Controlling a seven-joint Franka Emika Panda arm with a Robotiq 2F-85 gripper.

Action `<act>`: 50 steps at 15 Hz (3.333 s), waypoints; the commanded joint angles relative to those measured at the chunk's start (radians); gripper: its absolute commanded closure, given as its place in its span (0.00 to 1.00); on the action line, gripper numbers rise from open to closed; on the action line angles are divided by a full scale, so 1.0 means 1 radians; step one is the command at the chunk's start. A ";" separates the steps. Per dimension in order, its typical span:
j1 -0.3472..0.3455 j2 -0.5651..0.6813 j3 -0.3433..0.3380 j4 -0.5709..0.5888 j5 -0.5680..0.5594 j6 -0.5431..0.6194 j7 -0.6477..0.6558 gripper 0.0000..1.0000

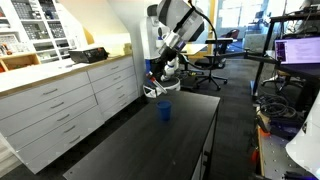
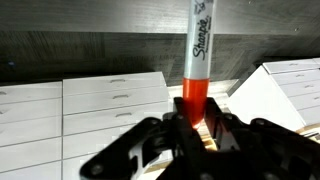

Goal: Put the marker in the cup

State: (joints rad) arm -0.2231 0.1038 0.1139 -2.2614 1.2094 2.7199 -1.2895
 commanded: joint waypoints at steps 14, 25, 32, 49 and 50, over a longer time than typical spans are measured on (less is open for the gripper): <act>0.013 -0.265 0.013 -0.199 0.180 -0.181 -0.168 0.94; 0.148 -0.211 -0.116 -0.144 0.183 -0.252 -0.227 0.94; 0.147 -0.111 -0.139 -0.045 0.188 -0.309 -0.323 0.94; 0.065 0.048 -0.237 0.161 0.197 -0.617 -0.414 0.94; 0.059 0.051 -0.243 0.163 0.195 -0.643 -0.416 0.94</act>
State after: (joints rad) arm -0.1402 0.1376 -0.1114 -2.1213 1.3830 2.1640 -1.6738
